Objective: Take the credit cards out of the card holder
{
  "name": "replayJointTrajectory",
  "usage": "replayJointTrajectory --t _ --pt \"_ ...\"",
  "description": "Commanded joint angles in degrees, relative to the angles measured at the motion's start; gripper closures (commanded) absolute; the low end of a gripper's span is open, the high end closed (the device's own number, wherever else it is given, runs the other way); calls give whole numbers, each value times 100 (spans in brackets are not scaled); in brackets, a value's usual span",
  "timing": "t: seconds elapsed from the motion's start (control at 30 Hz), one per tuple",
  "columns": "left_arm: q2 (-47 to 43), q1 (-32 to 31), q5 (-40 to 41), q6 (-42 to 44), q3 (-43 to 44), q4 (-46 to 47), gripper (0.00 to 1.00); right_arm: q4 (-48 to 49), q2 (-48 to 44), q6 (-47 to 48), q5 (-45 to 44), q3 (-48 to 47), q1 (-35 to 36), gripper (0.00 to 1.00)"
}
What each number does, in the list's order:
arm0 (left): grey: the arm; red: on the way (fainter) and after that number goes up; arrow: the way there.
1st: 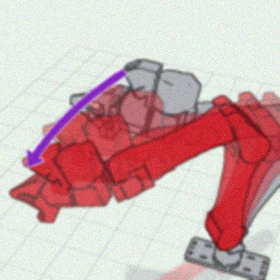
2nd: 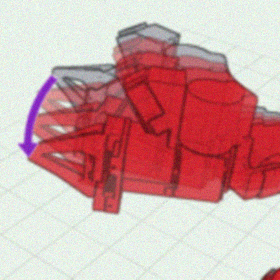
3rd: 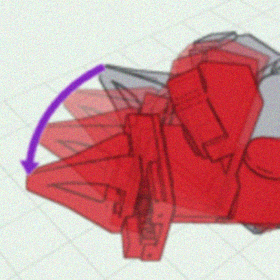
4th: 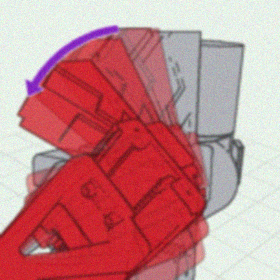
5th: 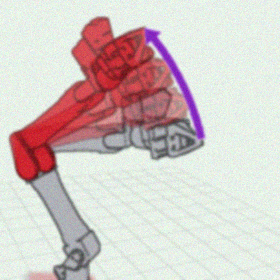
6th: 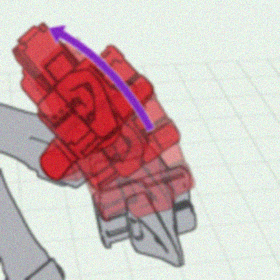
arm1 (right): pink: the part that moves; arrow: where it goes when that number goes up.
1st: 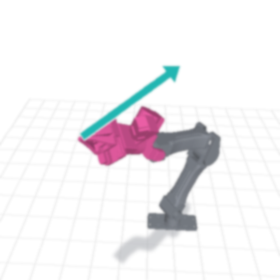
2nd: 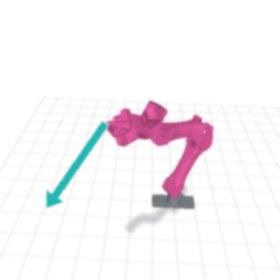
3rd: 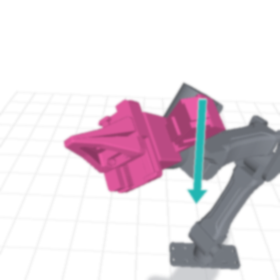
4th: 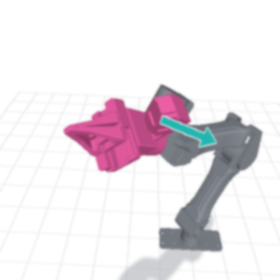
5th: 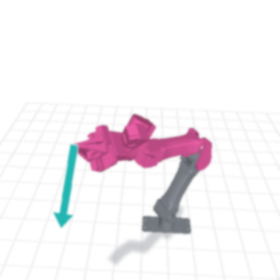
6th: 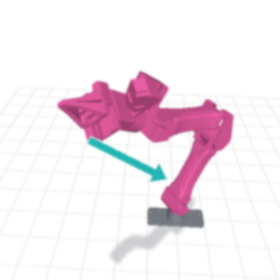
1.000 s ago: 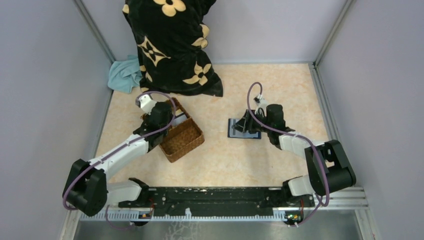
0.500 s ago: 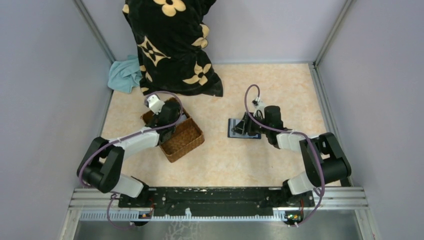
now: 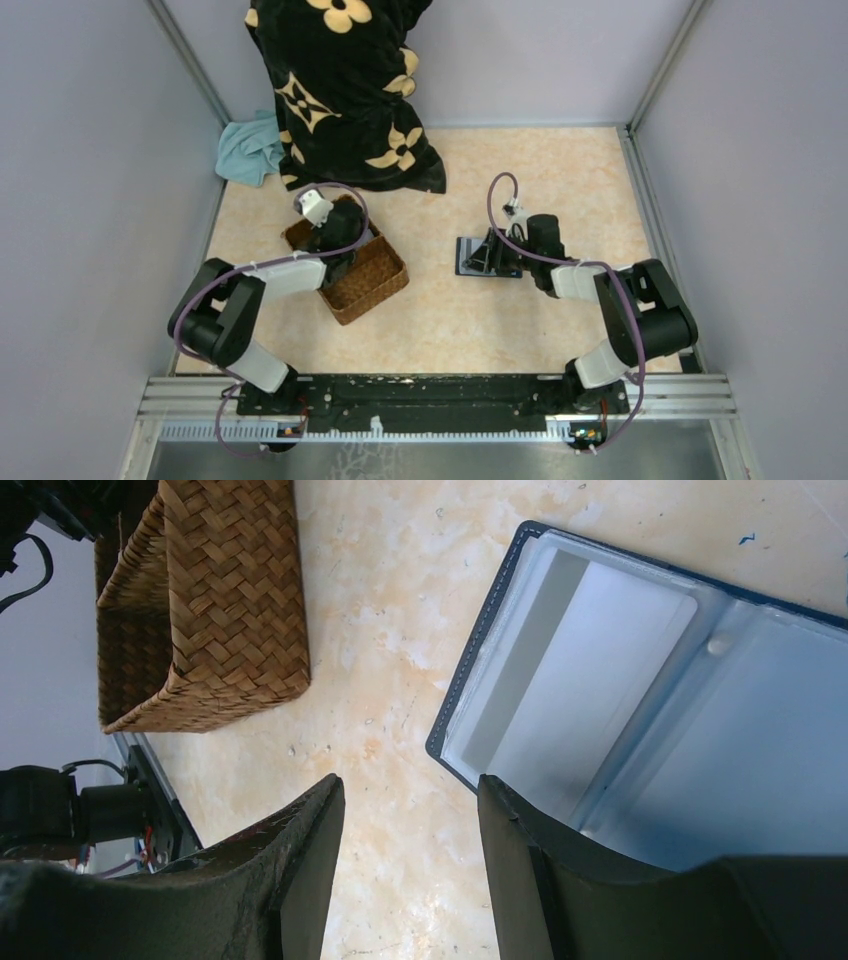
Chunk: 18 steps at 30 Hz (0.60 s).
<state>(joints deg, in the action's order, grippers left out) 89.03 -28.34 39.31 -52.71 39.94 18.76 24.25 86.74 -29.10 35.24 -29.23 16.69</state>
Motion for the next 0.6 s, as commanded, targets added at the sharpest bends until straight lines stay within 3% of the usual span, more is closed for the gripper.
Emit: replayJointTrajectory --t 0.0,0.23,0.57 --pt "127 52 -250 -33 129 131 92 229 18 57 88 -71 -17 48" --pt "12 59 -469 311 157 -15 54 225 55 54 95 -76 -16 48" --pt "-402 56 23 330 661 -1541 34 382 185 -57 193 -54 -17 48"
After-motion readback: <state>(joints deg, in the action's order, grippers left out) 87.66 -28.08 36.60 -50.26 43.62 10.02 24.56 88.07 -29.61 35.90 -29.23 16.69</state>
